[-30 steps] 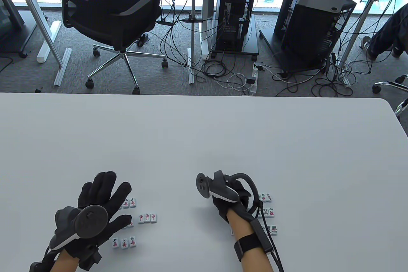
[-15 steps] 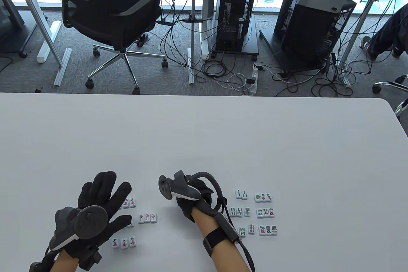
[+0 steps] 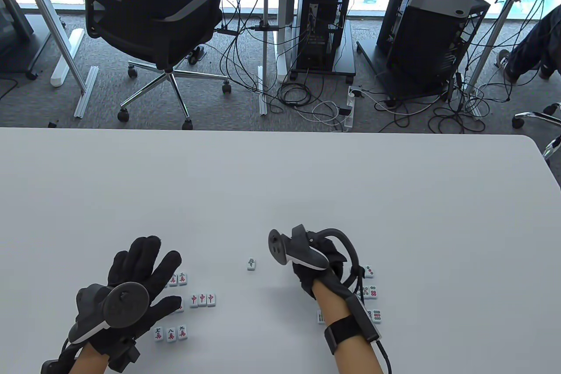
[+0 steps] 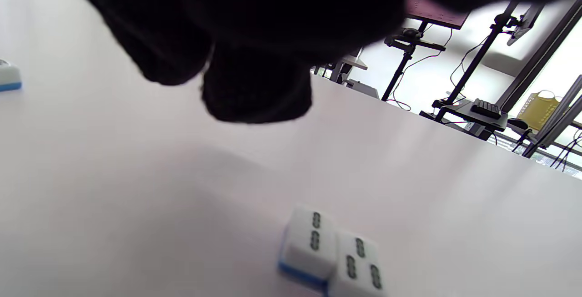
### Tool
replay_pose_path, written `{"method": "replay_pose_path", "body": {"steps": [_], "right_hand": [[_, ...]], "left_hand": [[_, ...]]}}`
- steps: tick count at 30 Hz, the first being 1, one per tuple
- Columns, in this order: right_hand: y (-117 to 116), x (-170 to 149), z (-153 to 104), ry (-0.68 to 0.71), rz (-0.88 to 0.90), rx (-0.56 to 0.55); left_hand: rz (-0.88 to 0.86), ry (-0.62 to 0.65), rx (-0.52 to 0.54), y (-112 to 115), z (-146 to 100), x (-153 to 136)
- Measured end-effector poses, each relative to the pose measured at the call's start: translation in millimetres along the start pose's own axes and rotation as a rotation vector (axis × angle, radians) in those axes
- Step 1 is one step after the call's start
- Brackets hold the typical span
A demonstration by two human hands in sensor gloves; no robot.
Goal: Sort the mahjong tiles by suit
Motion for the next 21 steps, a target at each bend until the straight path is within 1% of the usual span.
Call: {"method": "replay_pose_path", "body": {"steps": [2,4,8,10,13,16,18,21], "right_hand": [[-11.7,-14.5,-7.4,0.016,-0.075,0.023],[-23.3,-24.9,-13.8,0.003,-0.106,0.071],[-37.2,-35.4,-19.9,-0.012,-0.068,0.084],[-40.6,-35.2,-20.2,-0.011,-0.061,0.101],[-43.7,-30.4,-17.8,0.002,-0.069,0.098],[-51.9,-22.9,-15.7,0.005,-0.097,0.153],[-51.0,-20.0,-14.6,0.006,-0.119,0.127],[-53.0,-17.7,-10.7,0.004,-0.121,0.139]], "left_hand": [[0.000,0.000,0.001,-0.2,-0.1,-0.1],[-0.002,0.000,0.002,-0.3,0.0,-0.2],[-0.001,-0.002,-0.001,-0.2,0.0,-0.1],[0.000,-0.003,-0.003,-0.1,0.2,0.0],[0.005,-0.005,-0.007,0.3,0.7,0.2],[0.001,-0.010,-0.013,0.7,1.2,-0.7],[-0.004,-0.013,-0.015,0.8,1.5,-1.4],[-0.009,-0.014,-0.019,0.8,1.8,-2.0]]}}
Point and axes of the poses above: the tracker on the back of each hand, its own x axis roughly to the thumb side, its own z axis roughly from the wrist to the fingertips, y = z × x, the point moved 2 cm from there along z, roughly from the wrist to the fingertips, and after that the axes turned 13 degrees about -x, right-handed, at the moved point
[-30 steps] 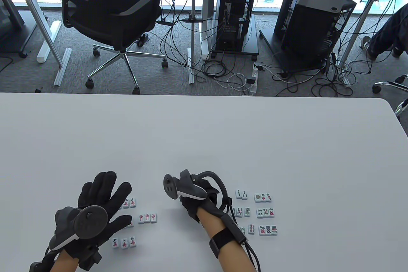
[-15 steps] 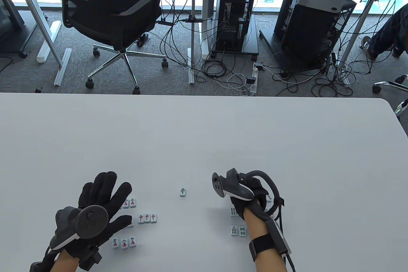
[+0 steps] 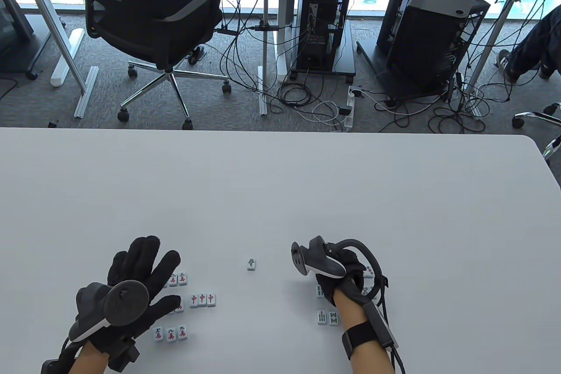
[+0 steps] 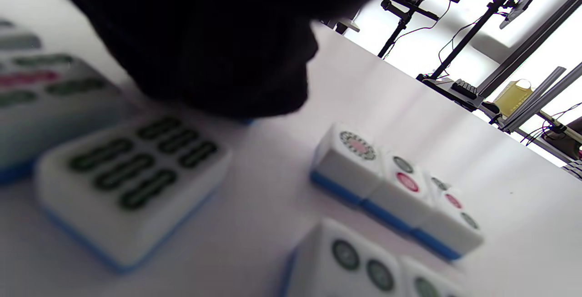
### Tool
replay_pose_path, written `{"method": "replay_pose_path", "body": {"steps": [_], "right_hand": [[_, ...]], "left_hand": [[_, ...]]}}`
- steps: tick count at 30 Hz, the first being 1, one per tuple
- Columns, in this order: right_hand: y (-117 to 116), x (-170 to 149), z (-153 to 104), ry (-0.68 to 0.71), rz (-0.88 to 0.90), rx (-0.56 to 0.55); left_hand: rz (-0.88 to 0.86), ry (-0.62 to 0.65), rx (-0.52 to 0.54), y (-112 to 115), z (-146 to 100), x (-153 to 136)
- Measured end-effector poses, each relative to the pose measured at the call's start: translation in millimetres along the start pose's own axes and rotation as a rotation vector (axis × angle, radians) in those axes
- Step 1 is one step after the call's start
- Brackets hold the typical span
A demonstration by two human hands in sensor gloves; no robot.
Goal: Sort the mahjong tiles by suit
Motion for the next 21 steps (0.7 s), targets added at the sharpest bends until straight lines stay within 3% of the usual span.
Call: {"method": "replay_pose_path", "body": {"steps": [4,8,12,21], "right_hand": [[5.8,3.1,5.1,-0.003,0.054,-0.005],[30.7,24.4,9.8,0.023,0.205,-0.148],[54.7,58.0,14.9,0.089,0.247,-0.269],[59.6,108.4,26.8,0.184,0.216,-0.121]], "left_hand": [[-0.006,0.005,0.001,-0.4,0.1,0.2],[-0.008,0.012,0.006,-0.6,0.3,0.5],[-0.005,0.016,0.004,-0.1,0.5,1.1],[-0.014,0.024,0.011,-0.9,-0.3,1.5]]}}
Point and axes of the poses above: the tracker on the back of each hand, its own x axis roughly to the thumb side, its own z axis roughly from the wrist to the fingertips, y = z × x, the point moved 2 cm from there along z, roughly from the wrist to the fingertips, and after that the axes turned 13 degrees about -x, right-handed, at the moved point
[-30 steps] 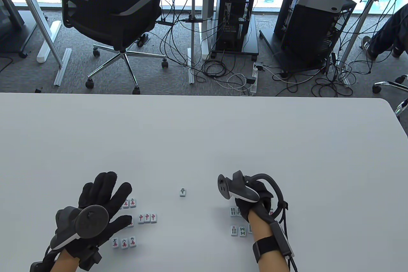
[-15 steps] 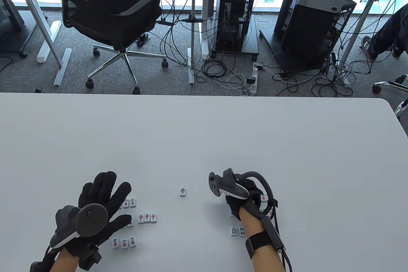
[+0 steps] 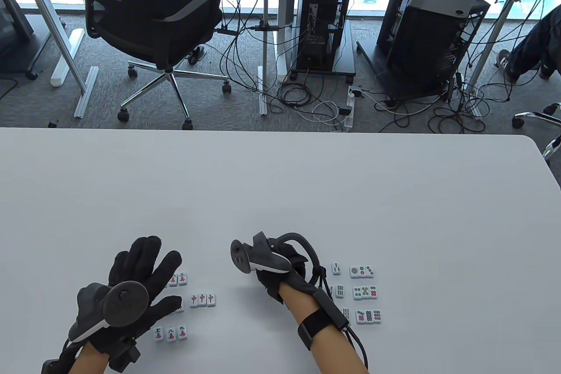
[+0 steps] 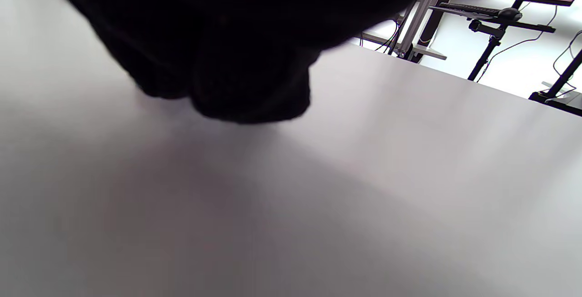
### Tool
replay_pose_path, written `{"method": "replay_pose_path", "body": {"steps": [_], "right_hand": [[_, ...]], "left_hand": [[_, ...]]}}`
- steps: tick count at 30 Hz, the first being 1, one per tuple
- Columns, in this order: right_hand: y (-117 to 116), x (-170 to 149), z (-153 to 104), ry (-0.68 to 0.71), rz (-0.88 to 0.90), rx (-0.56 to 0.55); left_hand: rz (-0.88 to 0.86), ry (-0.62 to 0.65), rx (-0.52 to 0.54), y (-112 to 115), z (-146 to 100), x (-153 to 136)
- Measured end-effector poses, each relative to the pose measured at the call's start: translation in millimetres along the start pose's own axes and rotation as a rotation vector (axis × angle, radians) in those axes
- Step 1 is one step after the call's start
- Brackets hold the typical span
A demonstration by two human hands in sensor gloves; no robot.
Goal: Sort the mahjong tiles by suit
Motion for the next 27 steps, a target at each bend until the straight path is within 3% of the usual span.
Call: {"method": "replay_pose_path", "body": {"steps": [14,22,27], "right_hand": [[-0.9,-1.3,-1.7,0.001,0.007,-0.025],[19.9,-55.5,-24.3,-0.093,-0.024,-0.044],[16.8,-101.0,-44.2,-0.179,-0.117,0.022]], "left_hand": [[0.001,0.003,-0.002,0.5,-0.3,0.5],[-0.002,0.006,0.003,0.1,-0.7,0.5],[0.002,0.008,0.006,0.0,-0.9,0.8]]}}
Point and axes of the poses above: the tracker on the back of each hand, its own x axis roughly to the thumb side, its own z axis roughly from the wrist to the fingertips, y = z × x, the point moved 2 cm from there along z, roughly from the wrist to the fingertips, and after that the axes turned 13 degrees about -x, right-handed, at the moved point
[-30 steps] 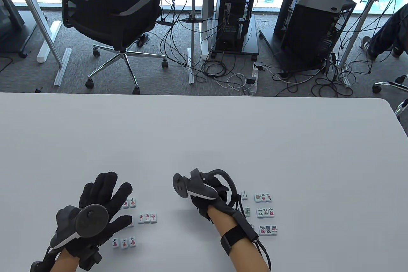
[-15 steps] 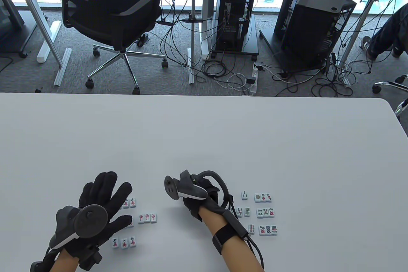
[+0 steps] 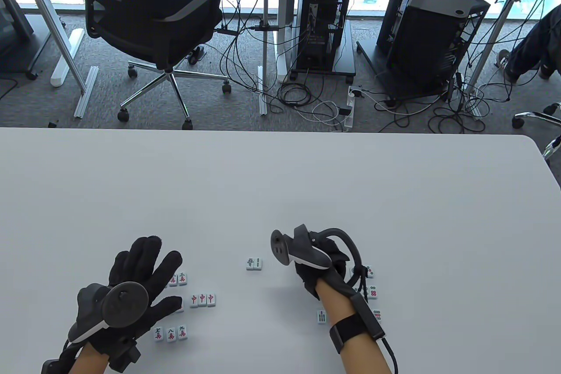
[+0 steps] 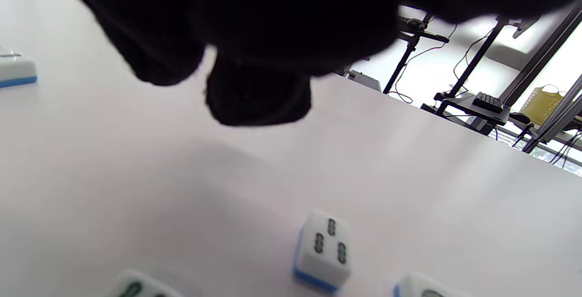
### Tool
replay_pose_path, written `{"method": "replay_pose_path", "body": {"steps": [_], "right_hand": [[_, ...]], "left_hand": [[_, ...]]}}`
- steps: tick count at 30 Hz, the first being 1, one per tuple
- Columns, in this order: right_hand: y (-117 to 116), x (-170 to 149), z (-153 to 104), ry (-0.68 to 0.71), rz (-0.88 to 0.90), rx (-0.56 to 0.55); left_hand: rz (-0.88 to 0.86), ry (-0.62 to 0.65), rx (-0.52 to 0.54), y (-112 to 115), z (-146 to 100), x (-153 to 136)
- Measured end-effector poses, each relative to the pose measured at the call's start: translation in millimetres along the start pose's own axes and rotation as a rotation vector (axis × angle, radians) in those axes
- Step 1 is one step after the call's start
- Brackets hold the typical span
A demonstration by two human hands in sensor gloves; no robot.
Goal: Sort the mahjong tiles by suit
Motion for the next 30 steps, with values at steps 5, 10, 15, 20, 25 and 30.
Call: {"method": "replay_pose_path", "body": {"steps": [5,10,15,20,25,30], "right_hand": [[-22.5,-25.8,-12.7,-0.048,-0.042,0.090],[-42.6,-32.1,-18.4,-0.048,-0.085,0.127],[-53.3,-30.8,-12.3,-0.046,-0.056,0.121],[-56.9,-24.6,-6.2,-0.045,-0.059,0.105],[-44.4,-9.7,3.1,-0.015,-0.121,0.100],[-14.1,32.0,11.7,0.008,0.096,-0.101]], "left_hand": [[0.000,0.000,0.000,0.0,0.0,0.0],[0.009,0.000,-0.009,1.3,0.4,1.6],[0.009,-0.005,-0.014,2.0,0.6,1.4],[0.008,-0.005,-0.016,1.9,0.9,1.7],[0.008,-0.001,-0.016,1.9,1.4,2.1],[0.008,0.000,-0.015,1.6,1.2,2.4]]}}
Point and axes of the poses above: the tracker on the back of each hand, its own x axis roughly to the thumb side, its own z axis roughly from the wrist to the fingertips, y = z × x, the point moved 2 cm from there along z, roughly from the wrist to the fingertips, and after that the axes turned 13 degrees about -x, right-handed, at the moved point
